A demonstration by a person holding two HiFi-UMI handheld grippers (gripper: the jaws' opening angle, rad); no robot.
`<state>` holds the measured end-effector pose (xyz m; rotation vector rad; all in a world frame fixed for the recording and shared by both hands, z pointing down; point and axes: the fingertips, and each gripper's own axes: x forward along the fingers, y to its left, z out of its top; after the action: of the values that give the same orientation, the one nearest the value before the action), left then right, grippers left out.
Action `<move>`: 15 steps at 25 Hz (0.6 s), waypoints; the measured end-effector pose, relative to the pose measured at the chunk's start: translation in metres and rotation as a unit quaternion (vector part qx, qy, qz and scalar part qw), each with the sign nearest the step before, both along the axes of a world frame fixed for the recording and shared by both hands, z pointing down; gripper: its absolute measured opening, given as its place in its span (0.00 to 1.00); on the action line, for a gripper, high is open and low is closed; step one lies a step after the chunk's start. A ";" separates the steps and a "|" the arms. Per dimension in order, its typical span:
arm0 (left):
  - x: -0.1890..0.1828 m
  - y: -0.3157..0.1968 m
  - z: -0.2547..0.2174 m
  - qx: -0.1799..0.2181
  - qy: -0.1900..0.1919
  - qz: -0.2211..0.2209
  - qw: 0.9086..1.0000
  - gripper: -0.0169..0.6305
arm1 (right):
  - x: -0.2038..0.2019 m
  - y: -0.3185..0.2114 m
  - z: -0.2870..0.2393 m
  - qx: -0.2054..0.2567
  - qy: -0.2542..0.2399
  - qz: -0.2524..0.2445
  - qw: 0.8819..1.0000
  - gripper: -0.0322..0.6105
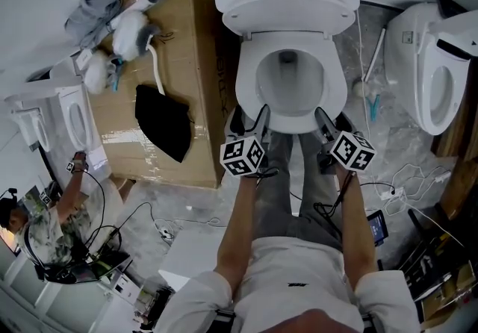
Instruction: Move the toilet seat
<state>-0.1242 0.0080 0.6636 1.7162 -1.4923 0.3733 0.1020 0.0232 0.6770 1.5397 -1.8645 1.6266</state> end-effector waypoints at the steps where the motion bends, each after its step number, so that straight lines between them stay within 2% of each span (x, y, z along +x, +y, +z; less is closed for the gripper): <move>1: 0.000 -0.002 -0.003 0.003 -0.001 0.003 1.000 0.60 | 0.000 -0.002 -0.002 0.001 -0.002 0.003 1.000 0.59; 9: 0.009 -0.012 -0.031 0.031 -0.022 0.063 0.997 0.60 | 0.001 -0.019 -0.016 0.008 -0.013 0.022 1.000 0.59; 15: 0.019 -0.012 -0.056 0.058 -0.040 0.130 0.989 0.60 | 0.001 -0.031 -0.024 0.011 -0.023 0.035 0.999 0.59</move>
<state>-0.1053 -0.0045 0.6078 2.0176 -1.3724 0.5043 0.1035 -0.0083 0.6530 1.6071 -1.8787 1.6891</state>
